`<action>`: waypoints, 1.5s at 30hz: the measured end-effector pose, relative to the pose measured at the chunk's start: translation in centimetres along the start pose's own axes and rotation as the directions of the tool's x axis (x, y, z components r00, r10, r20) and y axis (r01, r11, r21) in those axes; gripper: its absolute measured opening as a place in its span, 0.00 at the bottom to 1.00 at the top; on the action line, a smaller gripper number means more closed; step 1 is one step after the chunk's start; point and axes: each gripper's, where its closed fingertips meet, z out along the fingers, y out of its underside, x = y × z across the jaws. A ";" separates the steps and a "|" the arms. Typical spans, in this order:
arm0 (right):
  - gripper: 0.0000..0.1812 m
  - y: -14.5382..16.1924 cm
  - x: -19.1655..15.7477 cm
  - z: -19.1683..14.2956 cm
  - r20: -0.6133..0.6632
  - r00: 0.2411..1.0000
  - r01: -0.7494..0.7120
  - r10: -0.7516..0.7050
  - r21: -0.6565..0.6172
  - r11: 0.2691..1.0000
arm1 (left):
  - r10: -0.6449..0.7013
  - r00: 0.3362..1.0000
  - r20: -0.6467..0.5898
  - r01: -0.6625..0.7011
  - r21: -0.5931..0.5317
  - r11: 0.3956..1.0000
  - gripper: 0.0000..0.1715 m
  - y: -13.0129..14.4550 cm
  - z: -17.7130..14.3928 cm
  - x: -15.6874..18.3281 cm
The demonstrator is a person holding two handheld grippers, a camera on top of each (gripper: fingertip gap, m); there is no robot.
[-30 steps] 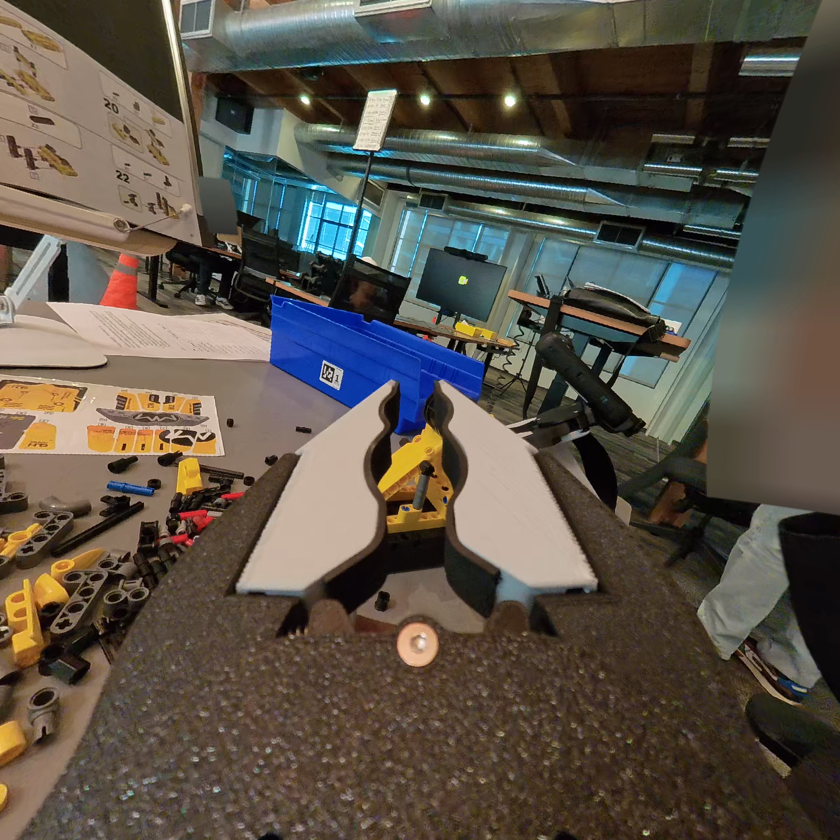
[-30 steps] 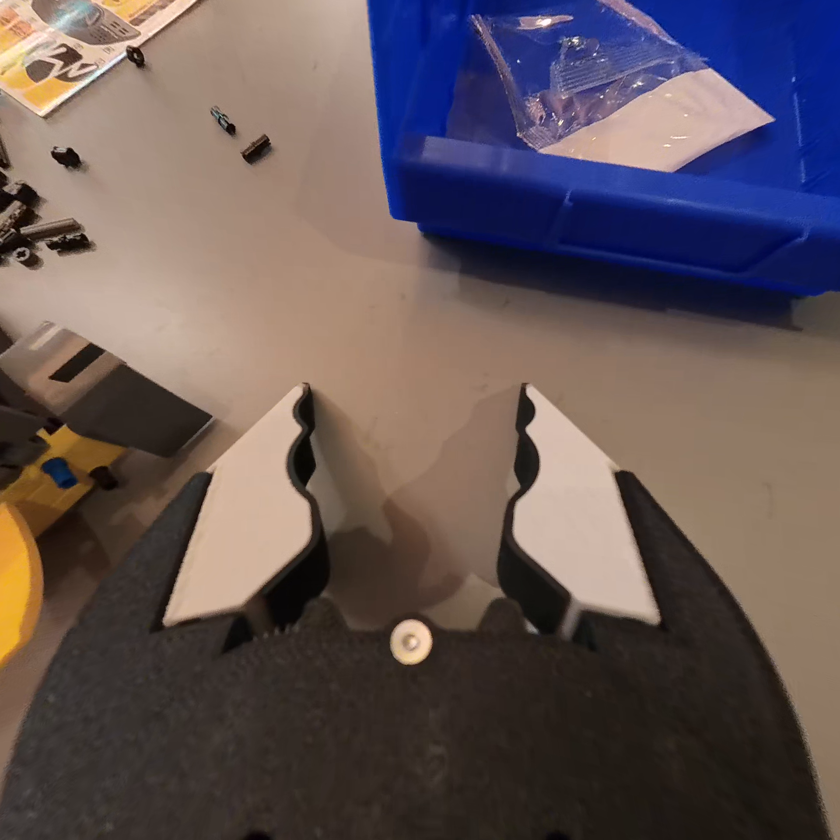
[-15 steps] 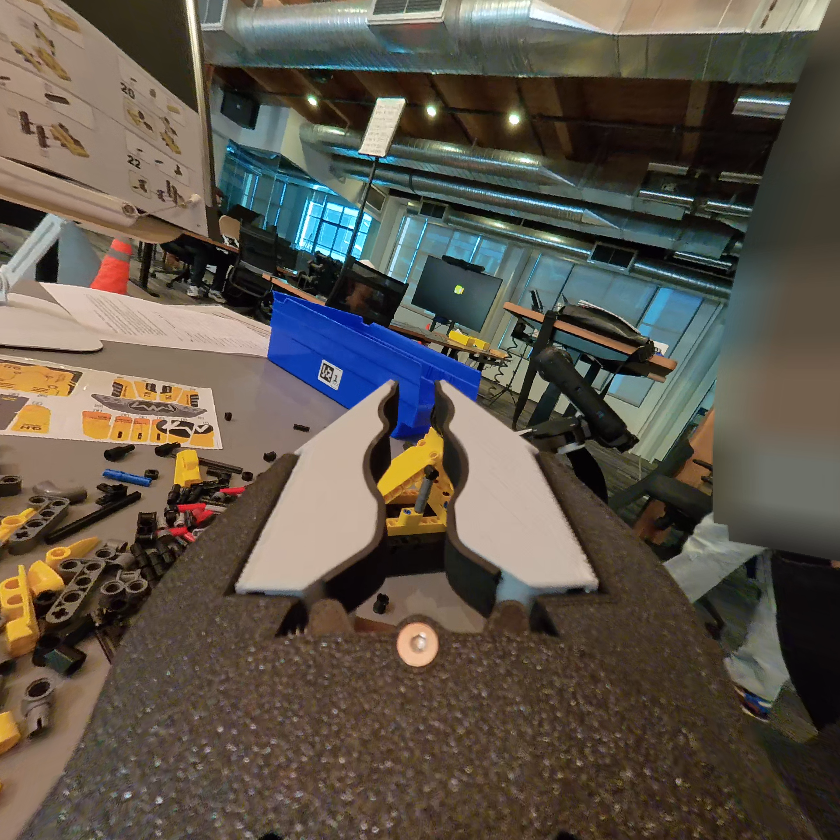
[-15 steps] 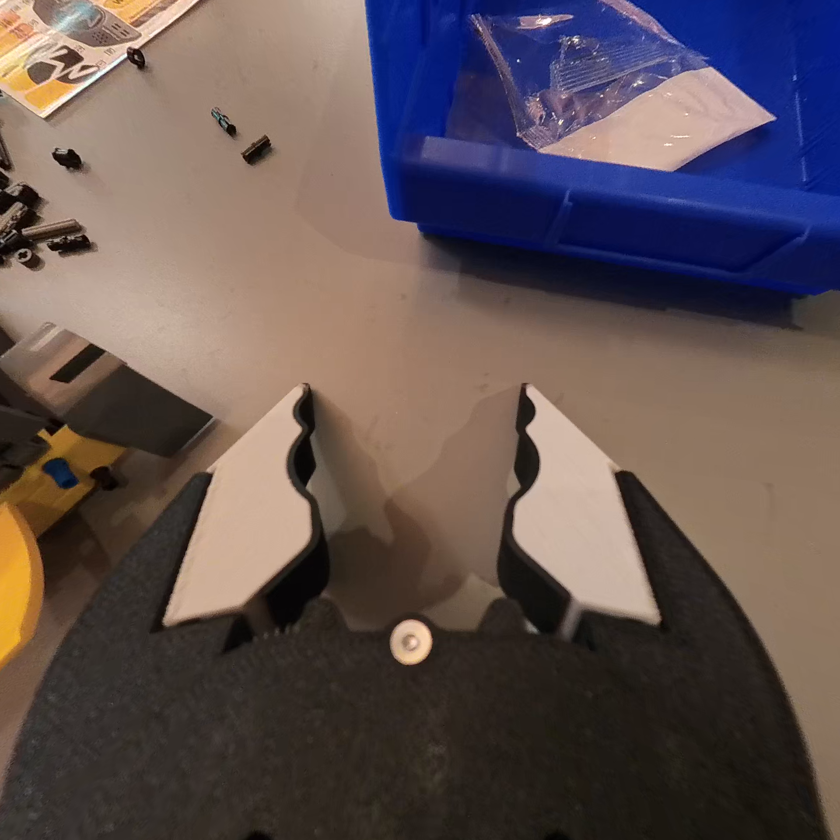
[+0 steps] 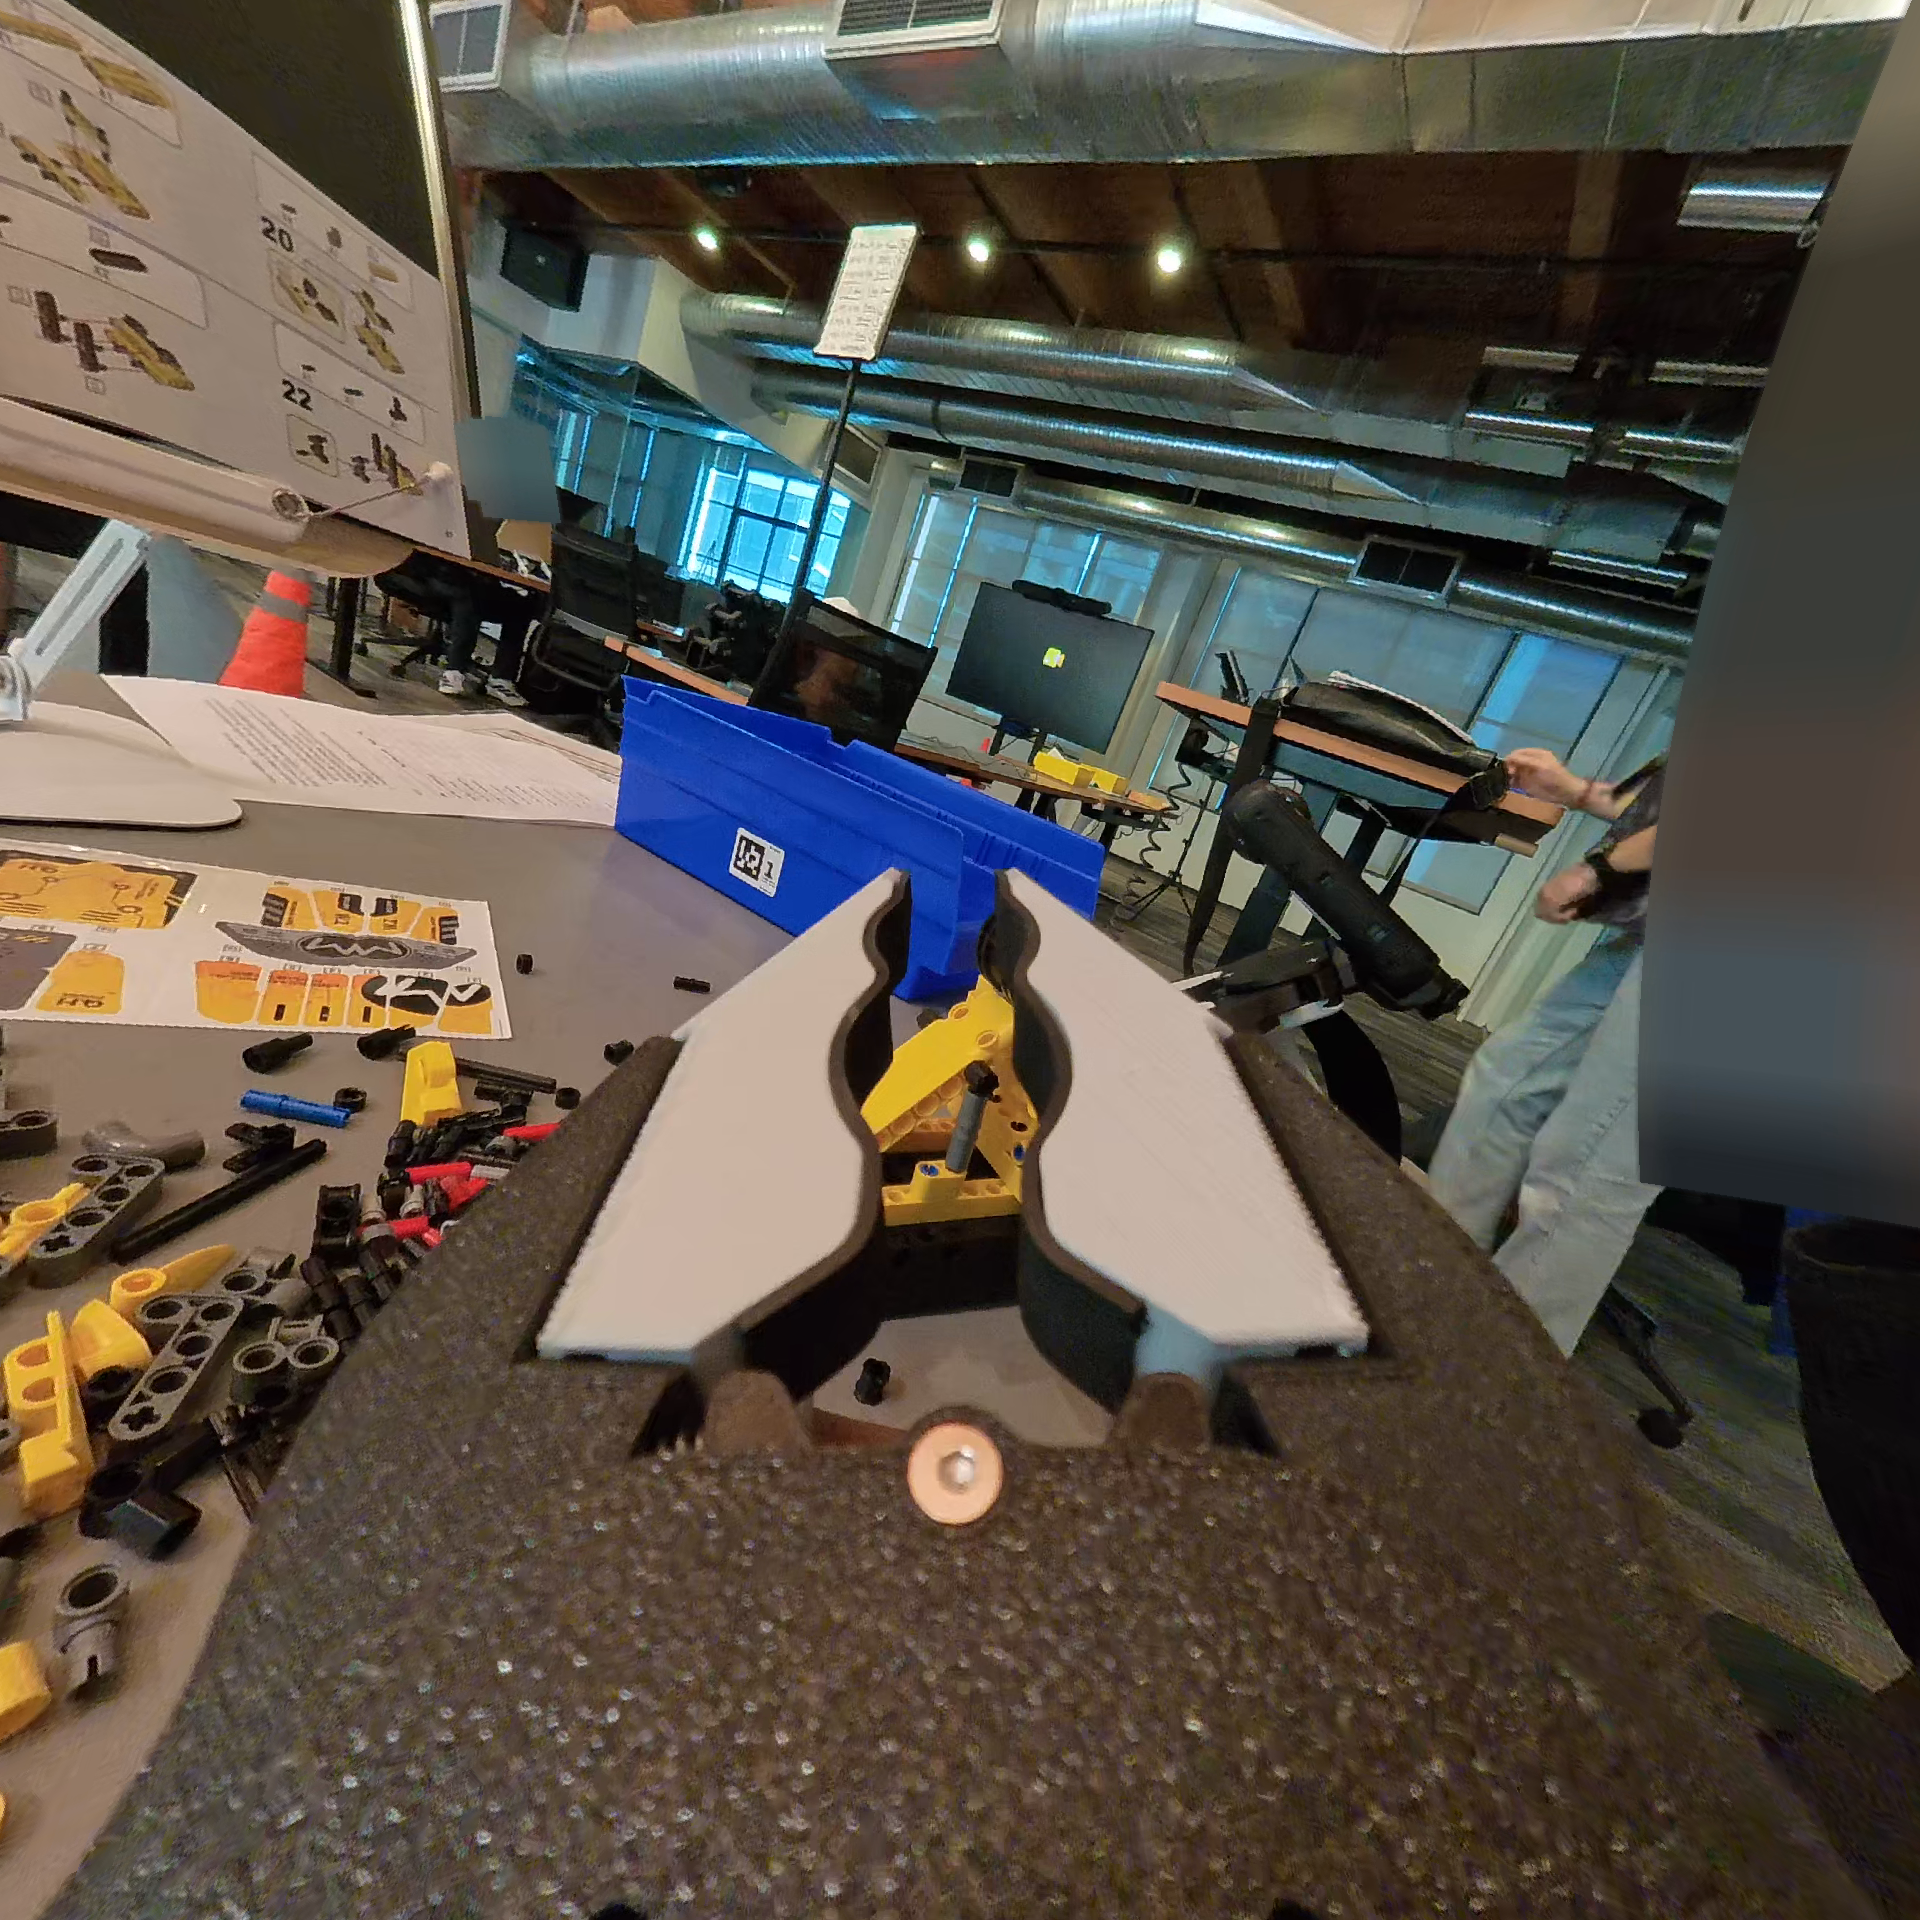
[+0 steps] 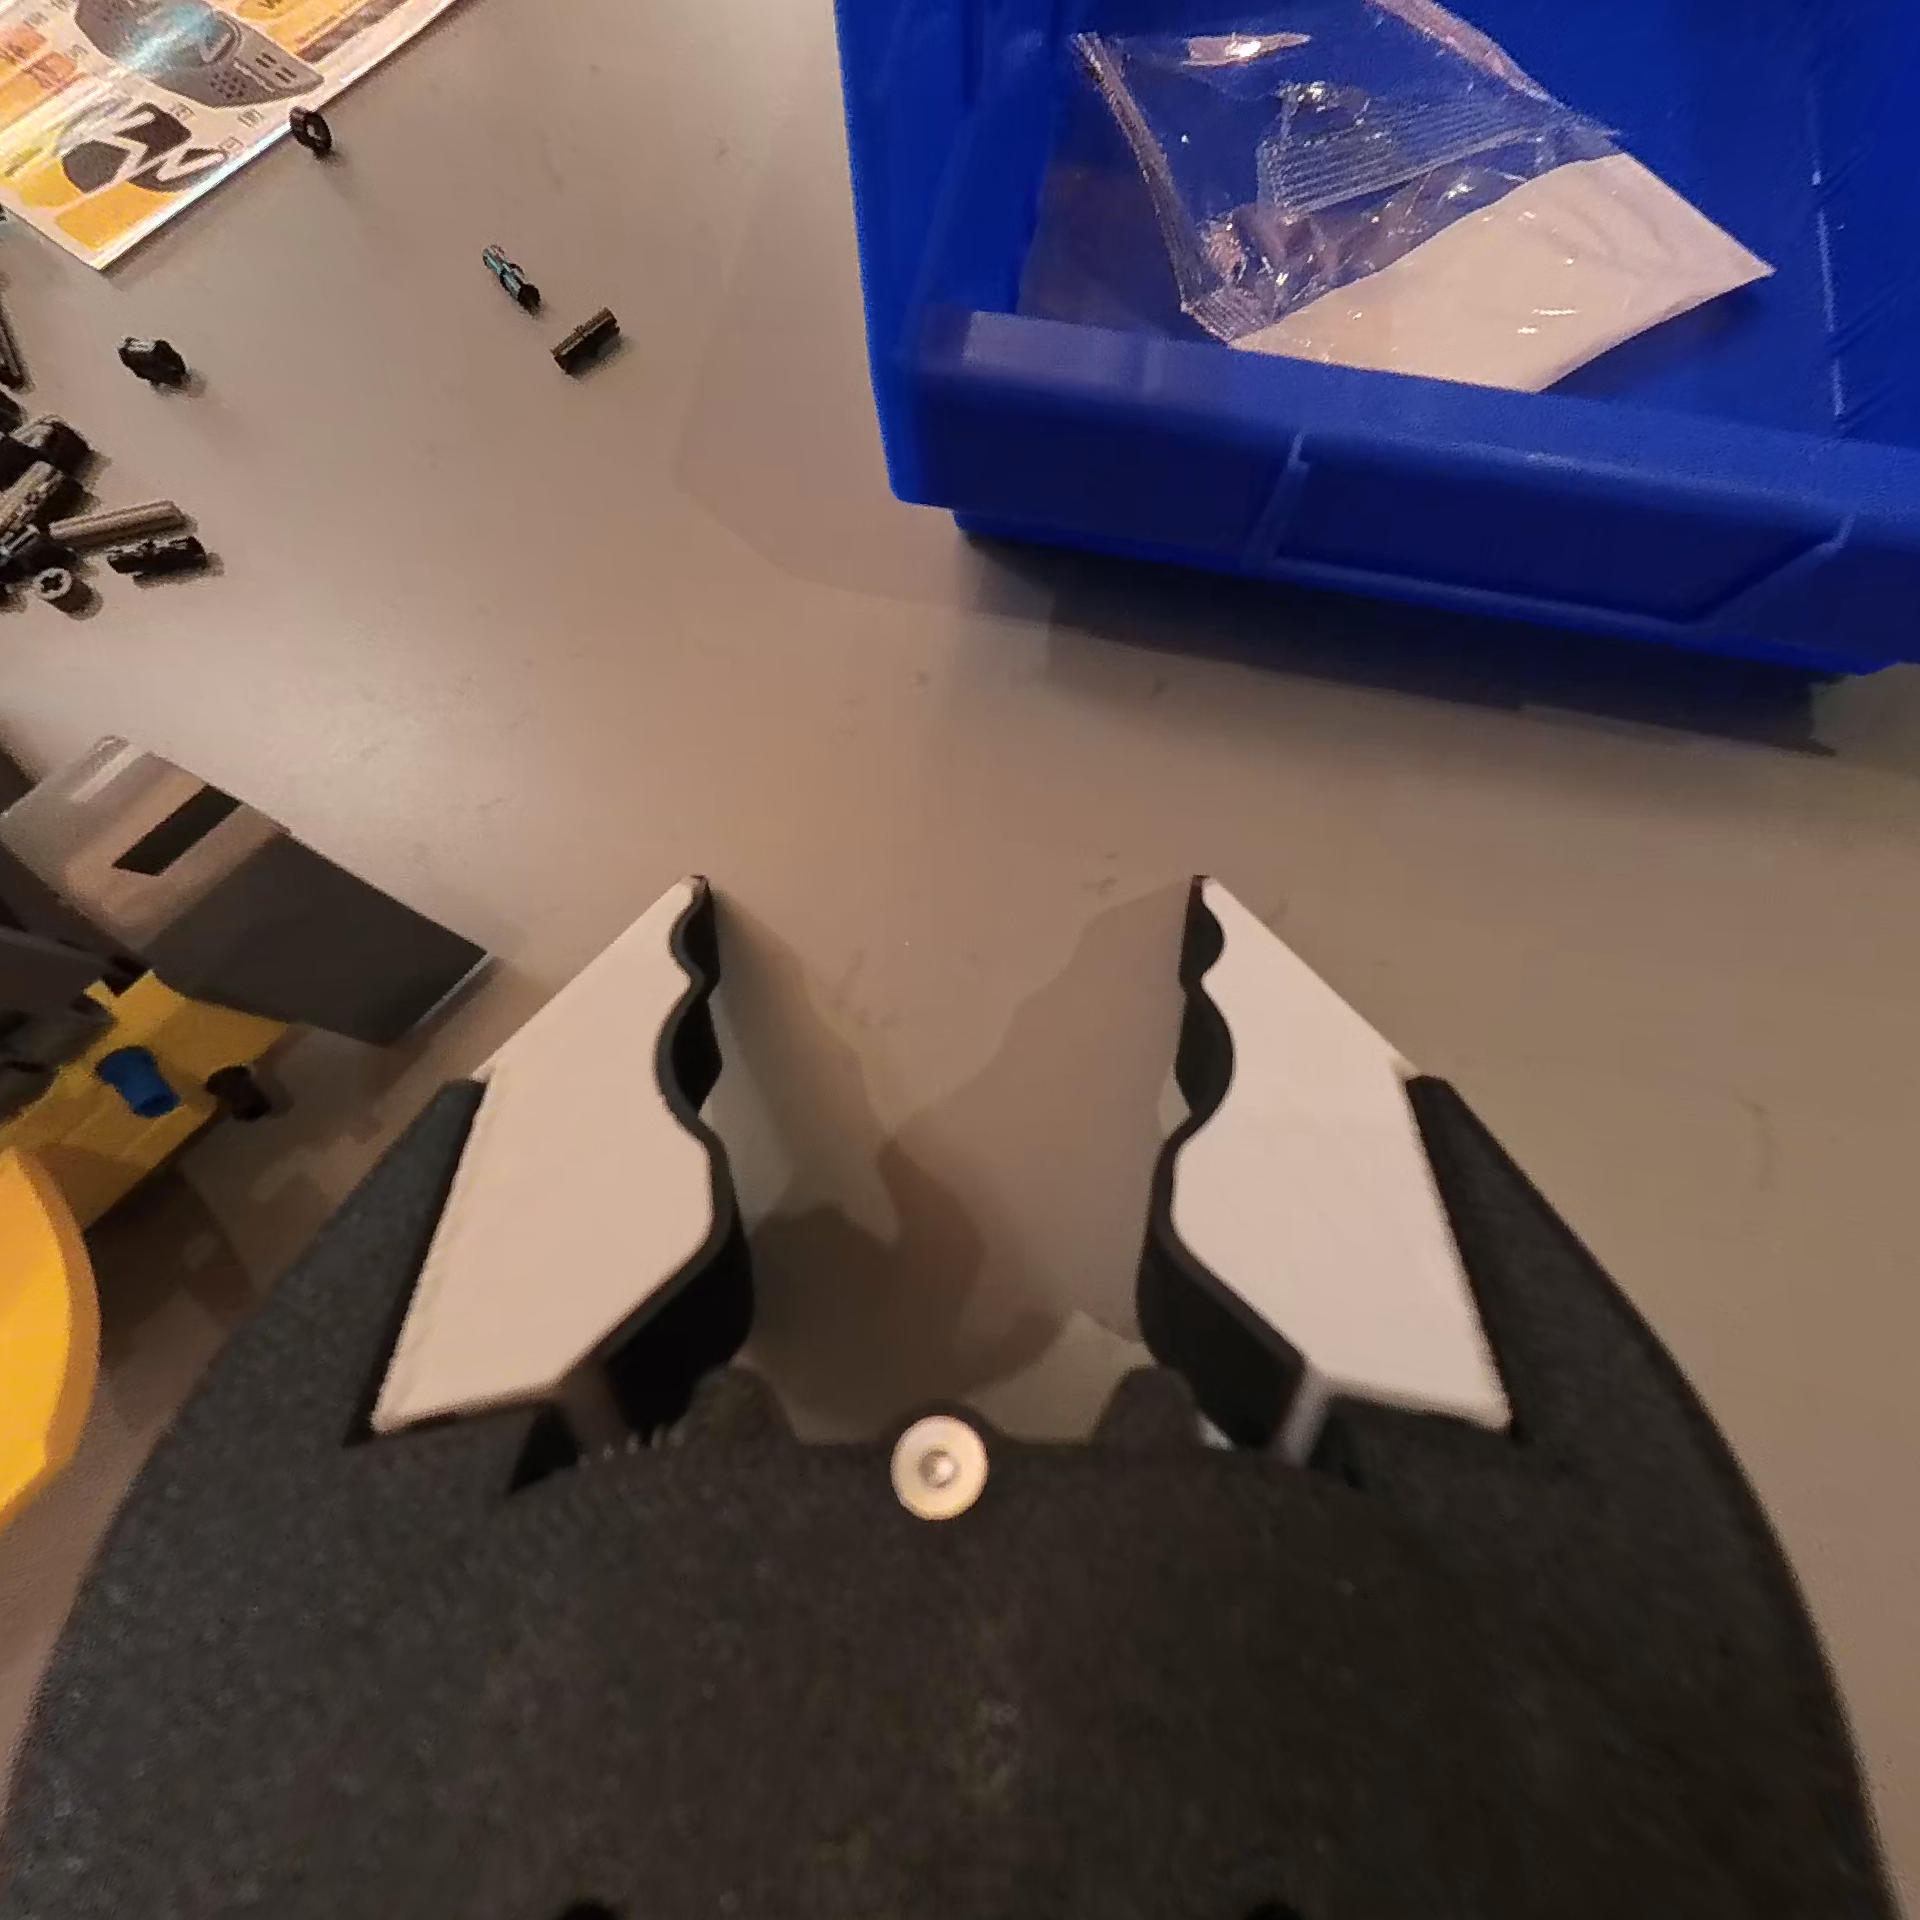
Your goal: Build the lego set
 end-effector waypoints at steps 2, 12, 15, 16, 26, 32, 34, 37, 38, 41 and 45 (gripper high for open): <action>0.49 0.0 0.0 0.0 0.000 1.000 0.000 0.000 0.000 1.000 | -0.001 1.000 -0.001 0.001 0.001 1.000 0.09 0.0 0.0 0.0; 0.49 0.0 0.0 0.0 0.000 1.000 0.000 0.000 0.000 1.000 | 0.001 1.000 0.011 -0.001 -0.001 1.000 0.09 0.0 0.0 -0.1; 0.49 0.0 0.0 0.0 0.000 1.000 0.000 0.000 0.000 1.000 | 0.005 1.000 0.021 -0.005 0.005 1.000 0.09 0.0 0.0 -0.2; 0.49 0.0 0.0 0.0 0.000 1.000 0.000 0.000 0.000 1.000 | 0.006 1.000 0.021 -0.006 0.005 1.000 0.09 0.0 0.0 -0.2; 0.50 -0.1 0.0 0.2 0.014 1.000 0.013 -0.013 0.000 1.000 | -0.006 0.999 0.033 0.006 -0.019 1.000 0.09 0.3 0.5 -0.5; 0.50 -0.2 0.0 0.3 0.048 0.998 0.031 -0.031 0.001 1.000 | 0.086 0.975 0.207 -0.028 -0.268 0.963 0.09 3.0 1.9 -2.2; 0.59 -0.1 -0.7 0.2 0.087 0.995 0.053 -0.053 -0.003 0.999 | 0.146 0.968 0.204 -0.060 -0.376 0.925 0.10 3.7 2.9 -2.2; 0.64 0.0 -1.5 0.5 0.105 0.991 0.090 -0.088 -0.014 0.996 | 0.203 0.959 0.199 -0.125 -0.343 0.931 0.11 2.1 4.4 -2.9; 0.65 -0.1 -1.6 0.6 0.105 0.991 0.090 -0.088 -0.016 0.996 | 0.206 0.955 0.211 -0.131 -0.322 0.938 0.11 1.4 4.7 -3.6; 0.65 -0.2 -1.6 0.7 0.112 0.989 0.096 -0.094 -0.015 0.995 | 0.183 0.957 0.227 -0.112 -0.294 0.949 0.12 -0.2 5.5 -5.8; 0.65 -0.2 -1.7 0.8 0.117 0.988 0.101 -0.099 -0.013 0.995 | 0.167 0.968 0.185 -0.078 -0.411 0.908 0.13 1.1 6.8 -8.0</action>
